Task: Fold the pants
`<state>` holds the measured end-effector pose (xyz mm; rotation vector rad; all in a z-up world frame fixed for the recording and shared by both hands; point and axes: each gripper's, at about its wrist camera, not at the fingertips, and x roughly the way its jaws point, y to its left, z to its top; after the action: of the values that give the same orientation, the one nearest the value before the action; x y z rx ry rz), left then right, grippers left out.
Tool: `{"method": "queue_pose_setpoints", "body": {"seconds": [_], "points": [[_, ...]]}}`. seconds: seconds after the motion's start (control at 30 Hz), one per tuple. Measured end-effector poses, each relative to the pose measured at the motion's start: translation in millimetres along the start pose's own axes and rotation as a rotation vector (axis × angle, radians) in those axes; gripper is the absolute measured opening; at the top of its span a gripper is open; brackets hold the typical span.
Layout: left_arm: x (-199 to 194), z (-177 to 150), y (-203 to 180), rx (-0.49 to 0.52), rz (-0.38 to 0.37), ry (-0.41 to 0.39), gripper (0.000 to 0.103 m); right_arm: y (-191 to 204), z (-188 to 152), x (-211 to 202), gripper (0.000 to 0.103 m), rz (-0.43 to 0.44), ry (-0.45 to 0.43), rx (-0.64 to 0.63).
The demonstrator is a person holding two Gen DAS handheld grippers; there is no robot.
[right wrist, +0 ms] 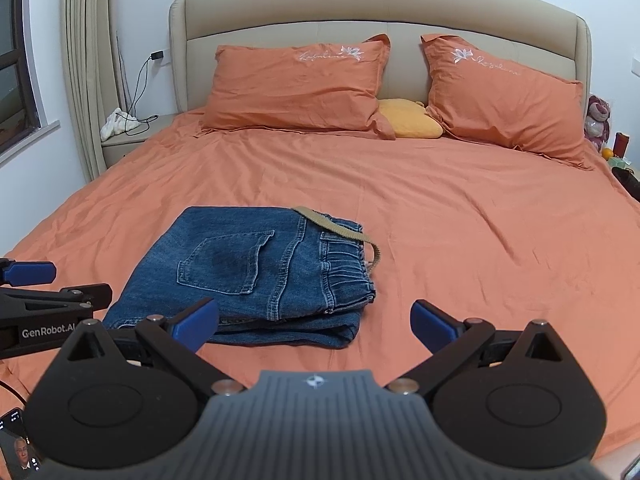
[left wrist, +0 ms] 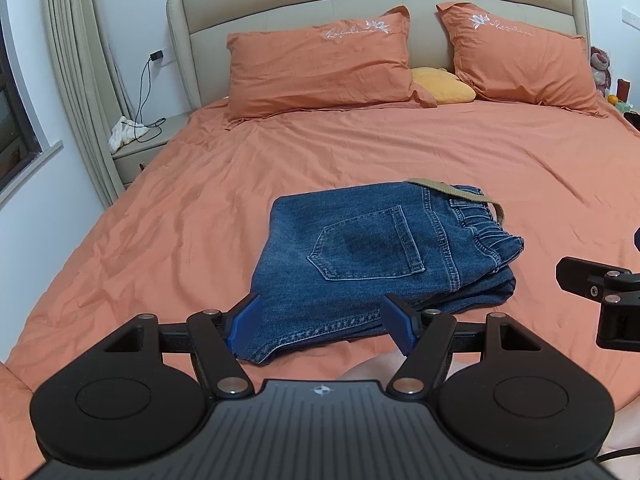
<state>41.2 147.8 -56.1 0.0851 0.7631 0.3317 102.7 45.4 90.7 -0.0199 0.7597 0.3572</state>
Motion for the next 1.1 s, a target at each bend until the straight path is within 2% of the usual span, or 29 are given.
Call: {"method": "queue_pose_setpoints", "body": {"seconds": [0.6, 1.1], "points": [[-7.9, 0.9, 1.6, 0.004, -0.009, -0.023, 0.080, 1.1, 1.9, -7.3, 0.097, 0.009, -0.009, 0.003], [-14.4, 0.6, 3.9, -0.006, 0.012, -0.037, 0.079, -1.2, -0.1, -11.7, 0.097, 0.016, -0.018, 0.019]]}}
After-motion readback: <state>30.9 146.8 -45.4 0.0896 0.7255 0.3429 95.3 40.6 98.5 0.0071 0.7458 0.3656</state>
